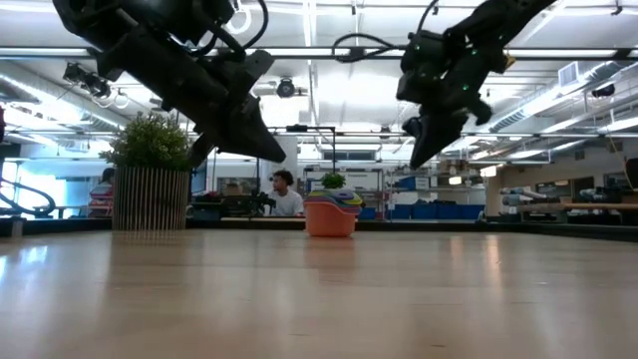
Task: Nest measuring cups in basket
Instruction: Put the stacked measuring cups into the white bin
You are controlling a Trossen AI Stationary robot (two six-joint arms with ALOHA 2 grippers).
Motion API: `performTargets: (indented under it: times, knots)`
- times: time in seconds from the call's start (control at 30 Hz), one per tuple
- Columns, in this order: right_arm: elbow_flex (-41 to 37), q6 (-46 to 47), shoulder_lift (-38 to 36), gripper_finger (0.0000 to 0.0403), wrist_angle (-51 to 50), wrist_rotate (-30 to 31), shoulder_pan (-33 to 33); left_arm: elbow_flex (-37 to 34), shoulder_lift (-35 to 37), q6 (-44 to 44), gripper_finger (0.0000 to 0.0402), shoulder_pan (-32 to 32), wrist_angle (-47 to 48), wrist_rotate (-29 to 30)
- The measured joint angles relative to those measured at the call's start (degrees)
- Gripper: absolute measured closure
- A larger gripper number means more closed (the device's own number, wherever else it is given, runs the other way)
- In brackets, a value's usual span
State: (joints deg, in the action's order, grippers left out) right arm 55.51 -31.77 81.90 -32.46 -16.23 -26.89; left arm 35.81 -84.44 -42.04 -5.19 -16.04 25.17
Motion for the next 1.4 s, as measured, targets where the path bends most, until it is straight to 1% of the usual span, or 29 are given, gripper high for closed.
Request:
performTargets:
  times: [0.07,0.23,0.33,0.4,0.5,0.6,0.7,0.77,0.87,0.93,1.0,1.07,1.17,1.4]
  knots:
    - [0.00,-2.44,-0.87,0.0399,-1.52,0.02,0.69,0.00,0.00,-0.16,0.0402,0.87,0.21,-0.03]
    - [0.00,-2.53,-1.41,0.0397,-2.72,0.38,2.12,0.00,0.00,-3.74,0.0402,3.58,0.30,-2.58]
    - [0.00,-2.50,-1.39,0.0397,-2.81,2.94,2.93,0.08,-0.02,-3.74,0.0402,4.69,0.85,-2.56]
    - [0.00,-2.50,-1.39,0.0397,-2.83,5.54,3.44,1.37,-0.04,-2.37,0.0402,5.33,3.52,-2.58]
    - [0.00,-2.51,-1.39,0.0396,-2.81,8.63,3.96,5.38,-0.06,-0.09,0.0402,6.32,10.54,-3.10]
    - [0.00,-2.32,-1.37,0.0396,-2.83,9.42,4.26,9.41,-0.07,3.90,0.0402,7.18,15.86,-6.11]
    - [0.00,-2.29,-1.37,0.0396,-2.90,9.37,4.79,11.32,-0.04,4.11,0.0402,7.66,19.23,-7.79]
    - [0.00,-1.86,-1.37,0.0396,-2.88,9.38,5.30,11.25,-0.04,3.53,0.0402,7.99,21.60,-7.80]
    - [0.00,-0.18,-1.36,0.0396,-2.85,9.63,6.01,11.23,-0.74,0.39,0.0402,8.77,24.49,-6.83]
    - [0.00,1.33,-1.49,0.0396,-2.78,9.84,6.27,11.12,-1.55,0.15,0.0402,9.20,24.75,-6.51]
    - [0.00,2.16,-1.84,0.0396,-2.73,9.77,6.64,11.34,-2.98,1.26,0.0402,9.68,21.44,-6.39]
    - [0.00,3.00,-2.44,0.0396,-2.73,9.22,6.93,11.30,-4.70,2.11,0.0402,10.42,20.49,-6.67]
    - [0.00,4.49,-3.55,0.0396,-2.28,8.97,7.20,11.21,-8.30,2.23,0.0402,11.86,16.53,-7.41]
    - [0.00,4.81,-7.54,0.0396,-1.61,8.61,7.79,11.20,-13.45,2.21,0.0402,14.27,6.59,-7.96]
